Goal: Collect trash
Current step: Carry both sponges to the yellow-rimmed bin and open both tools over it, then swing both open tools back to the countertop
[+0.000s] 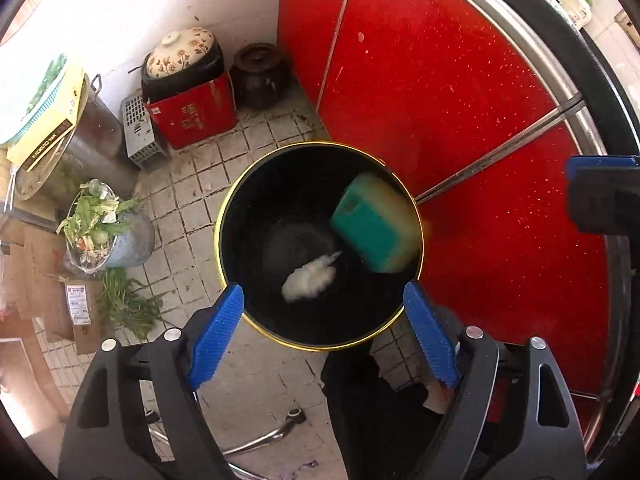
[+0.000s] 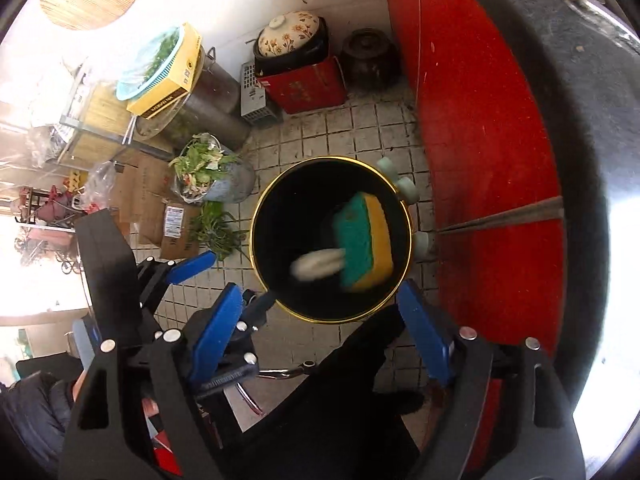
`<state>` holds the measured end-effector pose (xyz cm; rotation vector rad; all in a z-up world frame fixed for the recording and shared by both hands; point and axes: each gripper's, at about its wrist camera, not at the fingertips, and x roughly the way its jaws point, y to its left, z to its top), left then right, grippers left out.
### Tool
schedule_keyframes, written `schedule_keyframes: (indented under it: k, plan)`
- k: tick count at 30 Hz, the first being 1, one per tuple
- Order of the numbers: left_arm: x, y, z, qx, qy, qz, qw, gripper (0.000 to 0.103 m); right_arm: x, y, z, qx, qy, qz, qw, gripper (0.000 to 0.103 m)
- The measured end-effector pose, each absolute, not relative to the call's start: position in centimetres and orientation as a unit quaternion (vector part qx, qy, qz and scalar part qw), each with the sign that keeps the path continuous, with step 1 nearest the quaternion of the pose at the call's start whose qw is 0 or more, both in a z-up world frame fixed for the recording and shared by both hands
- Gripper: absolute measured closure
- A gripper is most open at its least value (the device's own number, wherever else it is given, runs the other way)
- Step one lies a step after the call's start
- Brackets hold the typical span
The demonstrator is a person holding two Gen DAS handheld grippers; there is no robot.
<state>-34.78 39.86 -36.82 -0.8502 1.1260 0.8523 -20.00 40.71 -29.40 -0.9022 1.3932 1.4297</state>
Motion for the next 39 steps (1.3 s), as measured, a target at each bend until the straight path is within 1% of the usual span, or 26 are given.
schedule_keyframes:
  k: [3,6,9,11,13,15,21,26,30,34,39]
  plan:
    - [-34.3,39.1,-34.9,-0.356,0.503,0.38,0.69,0.023,-19.3,39.0,-26.9,-0.366,0.552,0.59,0.463,0.025]
    - [-32.1,37.9,-31.2,-0.313,0.496,0.374,0.719,0.023,-16.5,36.1,-22.6,-0.341,0.53,0.601,0.491,0.024]
    - [-27.9,36.0,-26.2,-0.258,0.485,0.355,0.756,0.023,-12.3,32.0,-18.2,-0.307,0.511,0.591,0.543,0.018]
    - [-24.3,34.3,-22.8,-0.224,0.474,0.333,0.784,0.022,-8.5,28.0,-15.1,-0.286,0.492,0.573,0.59,0.018]
    - [-19.9,31.9,-19.3,-0.191,0.454,0.294,0.819,0.017,-4.5,23.0,-12.3,-0.27,0.471,0.534,0.648,0.017]
    - [-15.2,29.4,-16.6,-0.166,0.445,0.243,0.846,0.017,-0.9,18.0,-10.1,-0.248,0.459,0.492,0.697,0.017]
    - [-0.6,18.7,-10.5,-0.077,0.435,0.072,0.894,0.017,7.6,0.5,-6.6,-0.142,0.464,0.326,0.811,0.017]
    - [7.5,9.0,-8.6,-0.026,0.444,-0.027,0.895,0.017,10.0,-13.4,-6.0,-0.065,0.477,0.195,0.855,0.017]
    - [10.3,3.7,-8.6,0.015,0.453,-0.068,0.889,0.017,9.9,-21.9,-6.8,0.008,0.491,0.116,0.864,0.017]
    - [11.5,1.6,-9.0,0.03,0.461,-0.084,0.883,0.017,9.5,-26.5,-8.0,0.043,0.498,0.079,0.863,0.017]
    - [12.9,2.5,-10.0,0.02,0.475,-0.073,0.877,0.017,10.6,-27.0,-8.5,0.049,0.498,0.066,0.863,0.017]
